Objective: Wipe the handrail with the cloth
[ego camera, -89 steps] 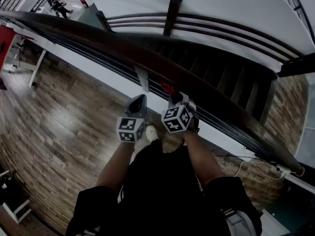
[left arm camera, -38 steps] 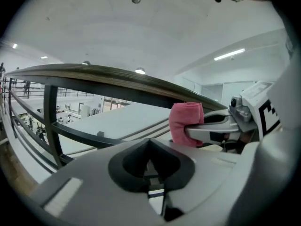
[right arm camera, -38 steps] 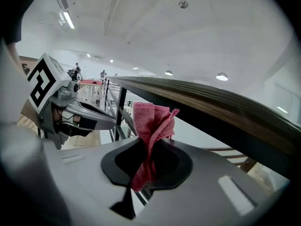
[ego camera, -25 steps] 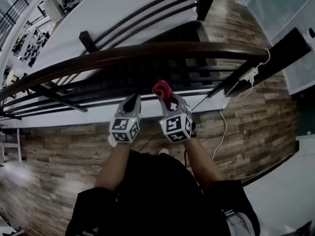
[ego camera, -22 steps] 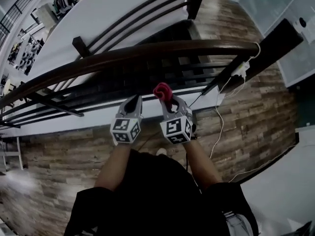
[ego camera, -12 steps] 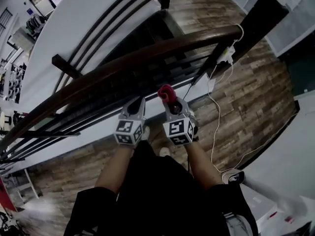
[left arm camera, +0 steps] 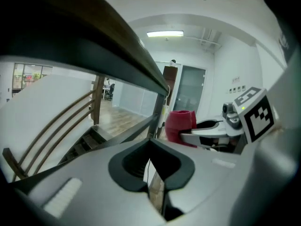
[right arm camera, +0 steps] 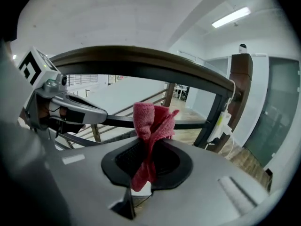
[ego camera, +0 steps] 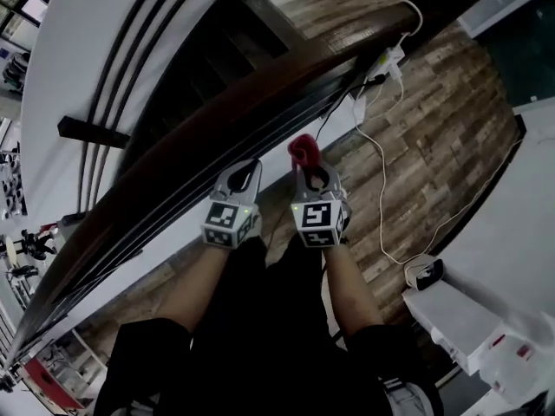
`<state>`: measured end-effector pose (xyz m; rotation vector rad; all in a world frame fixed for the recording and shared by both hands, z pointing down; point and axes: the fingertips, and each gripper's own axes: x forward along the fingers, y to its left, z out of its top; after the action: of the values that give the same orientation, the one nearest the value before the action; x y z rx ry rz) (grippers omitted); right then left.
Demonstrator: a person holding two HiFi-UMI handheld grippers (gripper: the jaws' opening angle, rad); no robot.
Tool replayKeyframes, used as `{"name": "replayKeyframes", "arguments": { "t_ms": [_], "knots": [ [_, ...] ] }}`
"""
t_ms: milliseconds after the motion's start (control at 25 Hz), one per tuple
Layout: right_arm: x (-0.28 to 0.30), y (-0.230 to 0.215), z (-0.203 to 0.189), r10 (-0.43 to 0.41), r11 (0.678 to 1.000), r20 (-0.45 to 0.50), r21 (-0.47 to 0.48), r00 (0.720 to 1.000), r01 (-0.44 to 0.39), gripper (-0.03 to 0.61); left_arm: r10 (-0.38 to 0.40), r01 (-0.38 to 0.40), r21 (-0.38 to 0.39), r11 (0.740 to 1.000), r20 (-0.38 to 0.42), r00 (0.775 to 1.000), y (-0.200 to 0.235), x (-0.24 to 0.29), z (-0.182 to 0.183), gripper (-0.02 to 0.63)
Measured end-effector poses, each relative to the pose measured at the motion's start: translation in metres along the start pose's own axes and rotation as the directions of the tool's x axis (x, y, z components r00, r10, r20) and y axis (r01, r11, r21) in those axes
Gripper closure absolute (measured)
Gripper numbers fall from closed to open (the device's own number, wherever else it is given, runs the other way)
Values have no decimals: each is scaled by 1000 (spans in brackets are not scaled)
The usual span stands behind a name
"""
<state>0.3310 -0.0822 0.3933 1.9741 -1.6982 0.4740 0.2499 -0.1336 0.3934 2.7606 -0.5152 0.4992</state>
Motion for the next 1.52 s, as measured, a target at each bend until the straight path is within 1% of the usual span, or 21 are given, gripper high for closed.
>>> {"name": "replayKeyframes", "arguments": {
  "t_ms": [200,480,600,720,760,840,920,1000,1120,1280,1400,1520],
  "knots": [
    [30,-48,-23,-17,998,-15,58,1000,17,537,-13,14,12,1000,-52,999,-11,53,-5,614],
    [78,-133,-50,13,998,-32,55,999,-12,537,13,-15,-30,999,-72,997,-39,142,-7,614],
    [104,-158,-52,35,998,-18,58,999,-34,537,40,-45,-49,998,-85,996,-44,170,-7,614],
    [134,-180,-46,52,997,-1,50,999,-52,537,31,-34,-24,999,-110,993,-50,192,-6,614],
    [146,-184,-44,66,997,-5,43,998,-65,537,27,-30,-24,999,-124,992,-50,199,-8,614],
    [168,-186,-46,85,996,-34,21,996,-85,537,33,-42,-59,997,-153,988,-45,206,-16,614],
    [185,-188,-48,75,997,-64,5,995,-75,537,46,-62,-82,995,-184,982,-40,209,-27,614],
    [198,-194,-46,47,999,-70,8,996,-46,537,57,-75,-78,994,-209,976,-37,213,-37,614],
    [212,-203,-47,-6,1000,-68,17,998,7,537,82,-100,-74,992,-217,973,-36,222,-47,614],
    [221,-206,-48,-55,998,-68,-14,996,54,537,91,-112,-87,990,-216,972,-38,230,-52,614],
    [226,-203,-48,-71,996,-68,-60,995,67,537,99,-121,-93,988,-218,971,-36,224,-56,614],
    [230,-198,-57,-67,994,-90,-97,994,59,537,110,-132,-83,988,-227,968,-33,212,-64,614]
  ]
}}
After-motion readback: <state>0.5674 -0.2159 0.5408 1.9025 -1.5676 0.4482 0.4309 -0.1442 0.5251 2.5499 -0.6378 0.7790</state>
